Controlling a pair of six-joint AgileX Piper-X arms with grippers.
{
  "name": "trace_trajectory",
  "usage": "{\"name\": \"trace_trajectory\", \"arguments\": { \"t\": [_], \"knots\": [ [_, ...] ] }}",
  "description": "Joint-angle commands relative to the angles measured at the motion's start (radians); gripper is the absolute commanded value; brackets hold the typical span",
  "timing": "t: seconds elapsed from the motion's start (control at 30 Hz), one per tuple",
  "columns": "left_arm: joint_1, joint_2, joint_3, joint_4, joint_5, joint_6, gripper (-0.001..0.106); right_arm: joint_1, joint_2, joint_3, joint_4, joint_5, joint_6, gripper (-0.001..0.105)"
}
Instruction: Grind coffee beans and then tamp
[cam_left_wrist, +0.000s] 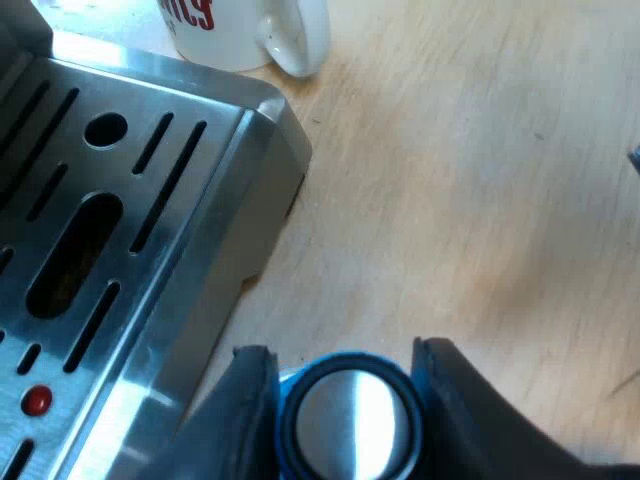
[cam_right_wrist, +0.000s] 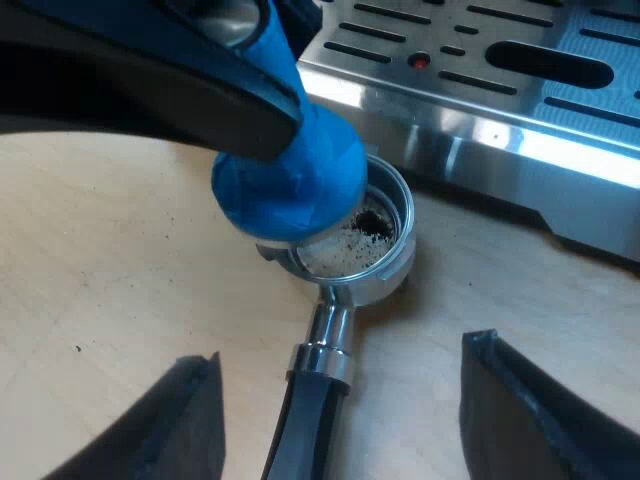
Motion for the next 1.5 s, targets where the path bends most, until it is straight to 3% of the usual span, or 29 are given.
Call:
{"name": "trace_trajectory", "arguments": {
  "t": [0.03,1.5],
  "knots": [
    [-0.004,0.017,-0.010,-0.036,0.002,0.012,0.013,-0.002,-0.007,0.001,-0.008,-0.007,-0.013,0.054],
    [-0.004,0.058,0.012,-0.093,-0.022,0.031,0.013,-0.002,-0.007,0.001,-0.008,-0.007,-0.013,0.054]
  ]
}}
